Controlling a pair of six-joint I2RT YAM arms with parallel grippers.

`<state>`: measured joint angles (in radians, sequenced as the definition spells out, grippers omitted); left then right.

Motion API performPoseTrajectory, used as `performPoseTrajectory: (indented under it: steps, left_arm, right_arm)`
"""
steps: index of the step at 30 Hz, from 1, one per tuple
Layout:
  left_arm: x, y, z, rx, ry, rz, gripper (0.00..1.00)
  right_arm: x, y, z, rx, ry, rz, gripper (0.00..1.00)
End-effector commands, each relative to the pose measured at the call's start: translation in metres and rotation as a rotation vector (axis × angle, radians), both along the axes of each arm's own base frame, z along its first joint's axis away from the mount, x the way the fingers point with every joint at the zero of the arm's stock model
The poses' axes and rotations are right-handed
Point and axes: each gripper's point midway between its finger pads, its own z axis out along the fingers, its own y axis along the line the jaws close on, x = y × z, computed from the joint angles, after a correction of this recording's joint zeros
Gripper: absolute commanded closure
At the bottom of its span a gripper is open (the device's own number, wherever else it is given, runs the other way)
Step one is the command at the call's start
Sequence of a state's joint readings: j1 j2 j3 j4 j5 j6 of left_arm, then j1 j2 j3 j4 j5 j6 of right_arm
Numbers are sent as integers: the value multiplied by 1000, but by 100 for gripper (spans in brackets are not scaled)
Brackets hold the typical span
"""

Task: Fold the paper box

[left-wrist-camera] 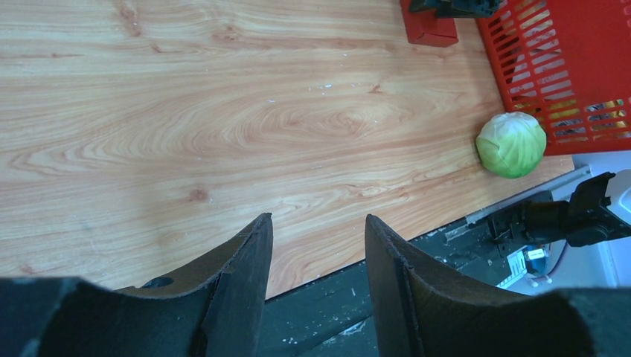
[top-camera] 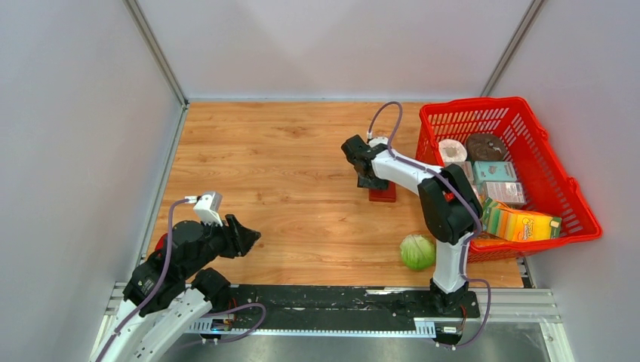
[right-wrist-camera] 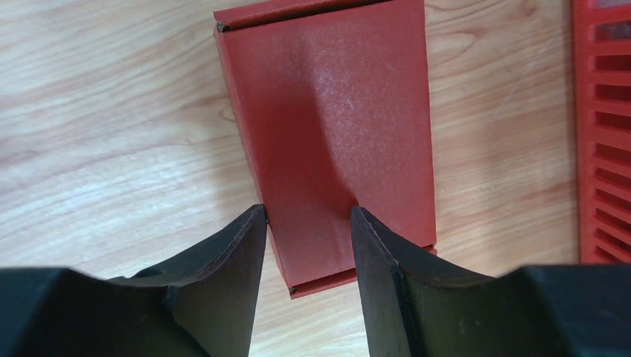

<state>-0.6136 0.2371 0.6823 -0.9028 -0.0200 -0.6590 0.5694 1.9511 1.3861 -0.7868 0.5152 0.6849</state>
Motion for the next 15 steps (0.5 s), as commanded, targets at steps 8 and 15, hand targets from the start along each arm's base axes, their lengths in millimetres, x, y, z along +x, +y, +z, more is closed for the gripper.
performPoseTrajectory:
  steps: [8, 15]
  left_arm:
    - [6, -7, 13, -39, -35, -9, 43]
    - [4, -11, 14, -54, -25, -26, 43]
  right_arm:
    - [-28, -41, -17, -116, 104, 91, 48]
    - [-24, -52, -10, -132, 84, 99, 48]
